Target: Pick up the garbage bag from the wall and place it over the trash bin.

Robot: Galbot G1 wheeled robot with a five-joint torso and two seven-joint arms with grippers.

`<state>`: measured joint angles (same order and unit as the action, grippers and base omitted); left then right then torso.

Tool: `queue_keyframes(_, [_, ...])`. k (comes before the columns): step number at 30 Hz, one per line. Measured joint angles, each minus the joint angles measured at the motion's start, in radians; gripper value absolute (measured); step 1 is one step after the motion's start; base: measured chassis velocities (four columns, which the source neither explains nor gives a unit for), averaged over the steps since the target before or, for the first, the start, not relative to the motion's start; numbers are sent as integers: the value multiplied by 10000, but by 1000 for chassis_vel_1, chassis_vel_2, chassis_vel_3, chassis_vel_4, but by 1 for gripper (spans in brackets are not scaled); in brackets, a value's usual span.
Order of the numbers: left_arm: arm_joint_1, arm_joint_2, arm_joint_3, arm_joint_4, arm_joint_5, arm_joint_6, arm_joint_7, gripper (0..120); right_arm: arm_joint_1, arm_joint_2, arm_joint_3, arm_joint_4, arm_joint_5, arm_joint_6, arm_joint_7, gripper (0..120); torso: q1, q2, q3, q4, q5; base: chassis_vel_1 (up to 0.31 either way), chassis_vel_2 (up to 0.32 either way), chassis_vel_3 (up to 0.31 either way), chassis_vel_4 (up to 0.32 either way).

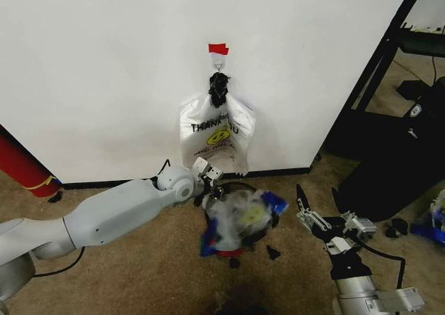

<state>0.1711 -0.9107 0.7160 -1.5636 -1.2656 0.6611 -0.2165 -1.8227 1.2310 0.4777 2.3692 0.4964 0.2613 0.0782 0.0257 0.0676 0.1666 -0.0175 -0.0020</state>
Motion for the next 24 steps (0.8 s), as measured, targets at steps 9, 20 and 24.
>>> queue_keyframes(9, [1467,688,-1772,-1589,-1417,-247,-1538,2,267,-168,58,-72,369,-382,383,100,-1,0,0,2,-3,0,0,0,0])
queue_keyframes(20, [3928,1077,-3883,-2974,-2681,-1506,-4461,2,827,-540,204,-289,1281,-1118,1114,100,-1,1,-1,0,0,0,0,0,0])
queue_keyframes(24, [4861,956,-4808,-3198,-2677,-2471,-5428,2,987,-652,243,-337,1452,-1311,1311,100,-1,2,-1,2,1,0,0,0,0])
